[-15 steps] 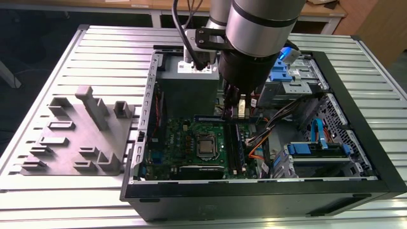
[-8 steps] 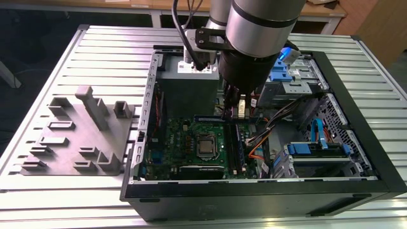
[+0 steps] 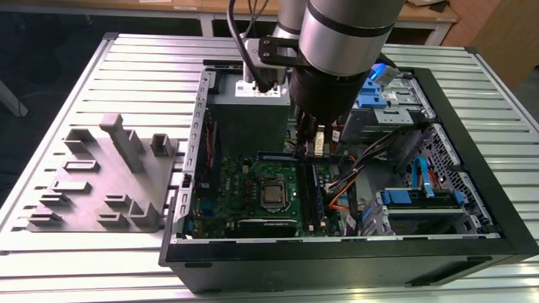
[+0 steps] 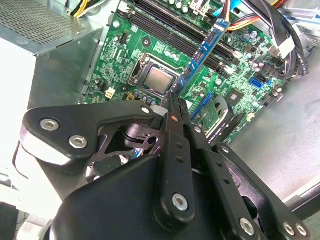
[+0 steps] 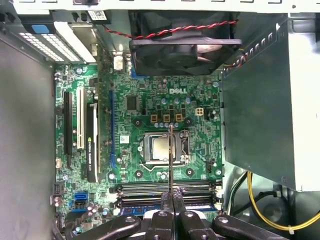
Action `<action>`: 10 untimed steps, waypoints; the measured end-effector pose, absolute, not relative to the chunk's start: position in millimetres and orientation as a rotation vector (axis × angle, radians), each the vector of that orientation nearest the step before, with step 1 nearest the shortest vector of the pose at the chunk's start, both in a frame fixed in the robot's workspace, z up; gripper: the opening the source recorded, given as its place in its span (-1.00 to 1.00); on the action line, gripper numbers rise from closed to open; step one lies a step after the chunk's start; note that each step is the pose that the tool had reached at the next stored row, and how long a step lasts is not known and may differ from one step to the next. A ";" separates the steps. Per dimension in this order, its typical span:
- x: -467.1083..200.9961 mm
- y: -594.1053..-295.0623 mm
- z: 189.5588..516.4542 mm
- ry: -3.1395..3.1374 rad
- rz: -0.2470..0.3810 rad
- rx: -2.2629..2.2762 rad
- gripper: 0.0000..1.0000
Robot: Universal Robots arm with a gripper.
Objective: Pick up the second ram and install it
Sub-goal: 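Insert the second ram into the second slot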
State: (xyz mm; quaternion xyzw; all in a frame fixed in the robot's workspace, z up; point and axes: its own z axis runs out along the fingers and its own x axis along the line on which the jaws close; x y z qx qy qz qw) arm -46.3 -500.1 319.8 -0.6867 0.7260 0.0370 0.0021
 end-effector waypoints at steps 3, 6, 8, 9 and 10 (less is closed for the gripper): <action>-46.3 -500.1 319.8 2.295 0.116 -2.135 -0.84; -46.3 -500.1 319.7 2.321 0.116 -2.105 -0.84; -46.3 -500.1 319.6 2.345 0.116 -2.077 -0.84; -46.3 -500.1 319.4 2.360 0.116 -2.059 -0.84; -46.3 -500.1 319.3 2.375 0.115 -2.040 -0.84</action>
